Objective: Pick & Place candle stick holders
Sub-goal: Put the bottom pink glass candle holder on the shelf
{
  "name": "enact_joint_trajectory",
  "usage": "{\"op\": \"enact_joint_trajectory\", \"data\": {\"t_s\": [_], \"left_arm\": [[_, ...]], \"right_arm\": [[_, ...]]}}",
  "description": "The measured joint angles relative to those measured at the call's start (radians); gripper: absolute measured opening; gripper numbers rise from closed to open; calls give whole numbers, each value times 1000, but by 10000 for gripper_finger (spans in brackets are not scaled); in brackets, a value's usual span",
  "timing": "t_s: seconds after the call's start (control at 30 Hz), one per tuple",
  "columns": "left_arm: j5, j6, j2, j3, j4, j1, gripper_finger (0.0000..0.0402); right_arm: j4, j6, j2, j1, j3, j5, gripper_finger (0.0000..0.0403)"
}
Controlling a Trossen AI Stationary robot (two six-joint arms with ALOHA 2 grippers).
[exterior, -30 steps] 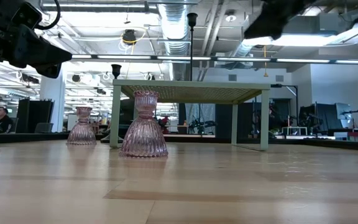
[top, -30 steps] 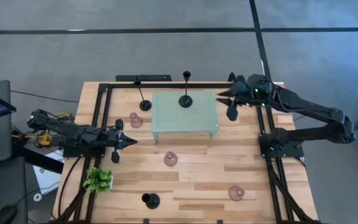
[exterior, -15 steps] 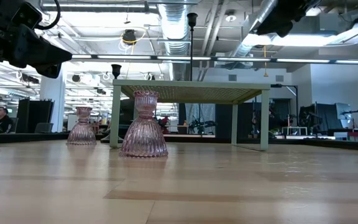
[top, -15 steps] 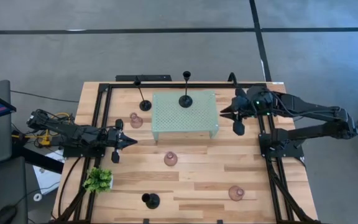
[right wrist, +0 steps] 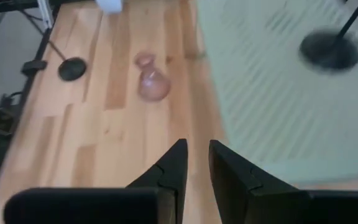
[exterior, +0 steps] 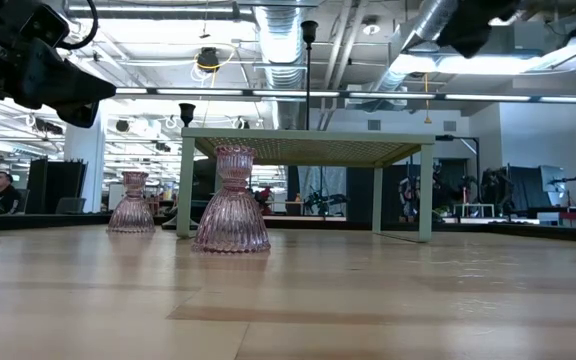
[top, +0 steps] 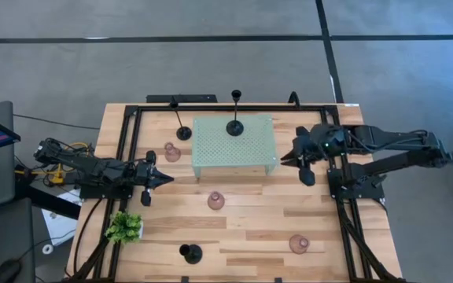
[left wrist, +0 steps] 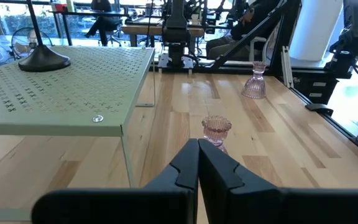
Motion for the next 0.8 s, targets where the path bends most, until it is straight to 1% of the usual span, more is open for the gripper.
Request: {"op": "enact_joint_trajectory", "data": {"t_s": [0.13, 0.23, 0.33, 0.5, 0.57, 0.67, 0.7, 0.8], "left_arm": [[0, 0, 0, 0, 0, 0, 8], [0, 0, 0, 0, 0, 0, 8], [0, 0, 0, 0, 0, 0, 8], [0, 0, 0, 0, 0, 0, 8], [0, 0, 0, 0, 0, 0, 8], [0, 0, 0, 0, 0, 0, 8], [0, 0, 0, 0, 0, 0, 8], [0, 0, 0, 0, 0, 0, 8]], "right_arm": [[-60, 124, 0, 50, 0, -9, 58], [-72, 137, 0, 79, 0, -11, 58], [-43, 138, 0, 93, 0, -11, 58], [53, 153, 0, 99, -1, -14, 58], [69, 229, 0, 99, 0, -66, 58], [44, 377, 0, 106, 0, -192, 58], [34, 430, 0, 122, 0, -214, 58], [20, 551, 13, 195, 0, -216, 58]]}}
